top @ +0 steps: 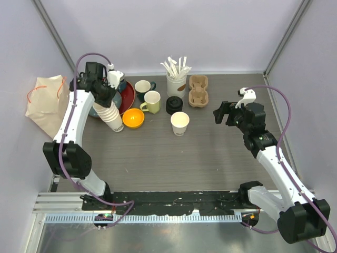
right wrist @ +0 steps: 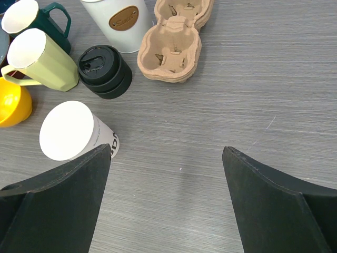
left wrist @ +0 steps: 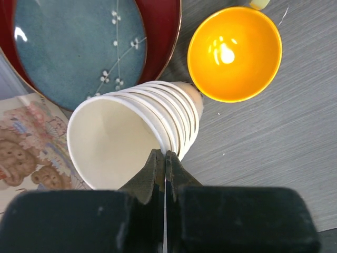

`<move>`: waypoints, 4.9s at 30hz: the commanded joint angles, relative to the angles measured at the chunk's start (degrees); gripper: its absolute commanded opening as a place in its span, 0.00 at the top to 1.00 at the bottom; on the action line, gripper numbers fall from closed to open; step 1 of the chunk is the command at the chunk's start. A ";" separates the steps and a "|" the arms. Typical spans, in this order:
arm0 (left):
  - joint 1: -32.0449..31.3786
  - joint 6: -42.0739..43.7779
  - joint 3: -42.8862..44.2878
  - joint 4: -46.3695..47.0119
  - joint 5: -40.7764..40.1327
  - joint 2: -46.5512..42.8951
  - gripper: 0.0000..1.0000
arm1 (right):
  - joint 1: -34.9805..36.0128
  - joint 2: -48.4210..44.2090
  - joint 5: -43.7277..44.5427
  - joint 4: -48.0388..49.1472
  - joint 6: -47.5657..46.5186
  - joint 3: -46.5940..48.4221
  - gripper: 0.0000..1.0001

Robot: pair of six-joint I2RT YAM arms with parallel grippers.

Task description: Pack the takeout coffee

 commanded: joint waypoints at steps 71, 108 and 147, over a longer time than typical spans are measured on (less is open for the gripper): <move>-34.17 9.89 -26.73 24.21 3.11 -11.47 1.00 | 19.87 34.74 13.91 -13.28 -3.62 26.35 0.99; -37.96 11.74 -19.53 28.08 -0.32 1.63 1.00 | 8.79 34.11 7.24 -8.10 -2.04 19.40 0.99; -14.85 -12.52 -13.53 16.74 7.95 -11.90 0.09 | 18.46 56.25 -5.77 -14.95 -19.70 57.53 0.38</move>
